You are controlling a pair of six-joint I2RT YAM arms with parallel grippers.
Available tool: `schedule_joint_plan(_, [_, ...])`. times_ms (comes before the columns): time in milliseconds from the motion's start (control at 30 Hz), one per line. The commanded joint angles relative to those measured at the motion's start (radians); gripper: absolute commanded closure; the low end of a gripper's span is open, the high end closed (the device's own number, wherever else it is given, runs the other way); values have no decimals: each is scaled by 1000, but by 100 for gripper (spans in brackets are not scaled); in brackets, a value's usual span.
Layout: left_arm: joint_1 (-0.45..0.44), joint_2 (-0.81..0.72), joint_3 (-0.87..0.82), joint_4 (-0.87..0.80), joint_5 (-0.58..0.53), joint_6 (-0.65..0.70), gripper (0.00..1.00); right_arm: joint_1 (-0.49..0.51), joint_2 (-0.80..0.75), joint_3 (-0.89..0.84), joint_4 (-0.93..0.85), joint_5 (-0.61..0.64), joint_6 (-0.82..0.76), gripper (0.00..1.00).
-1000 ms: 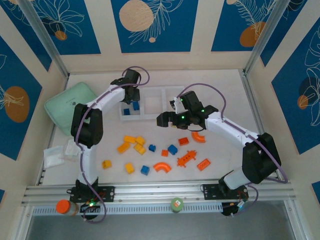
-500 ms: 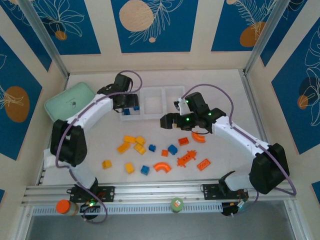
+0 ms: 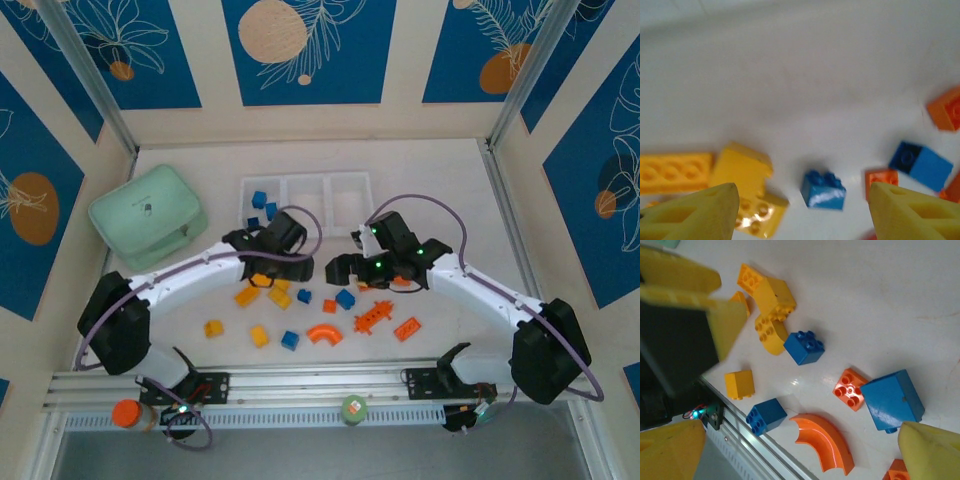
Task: Sort the legos into containers by color
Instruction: Pick up the lego from the middle-left of the table.
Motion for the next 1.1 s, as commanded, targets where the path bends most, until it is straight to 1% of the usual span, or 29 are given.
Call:
schedule_joint_plan(0, [-59, -16, -36, -35, -9, -68, 32, 10, -35, -38, 13, 11, 27, 1])
schedule_joint_plan(67, [-95, 6, -27, -41, -1, -72, 32, 10, -47, -59, 19, 19, 30, 1])
schedule_joint_plan(167, [-125, 58, -9, -58, -41, -81, 32, 6, -56, -85, 26, 27, 30, 1])
schedule_joint_plan(300, [-126, 123, 0, -24, -51, -74, 33, -6, -60, -99, 24, 29, 30, 1])
schedule_joint_plan(400, [-126, 175, 32, -43, -80, -67, 36, -10, -70, -106, 22, 36, 27, 1])
schedule_joint_plan(600, [-126, 249, 48, 12, -52, -48, 42, -28, -82, -121, 34, 30, 27, 1])
schedule_joint_plan(700, [-126, 277, 61, 10, -49, -42, 47, -33, -84, -122, 32, 27, 25, 1])
schedule_joint_plan(833, [-126, 289, 63, 11, -45, -41, 56, -34, -86, -122, 31, 26, 24, 1])
schedule_joint_plan(1000, [-126, 274, 44, 21, -26, -54, 67, -39, -82, -124, 34, 27, 24, 1])
schedule_joint_plan(1067, [-126, 264, 37, 22, -26, -56, 70, -40, -81, -124, 35, 25, 22, 1])
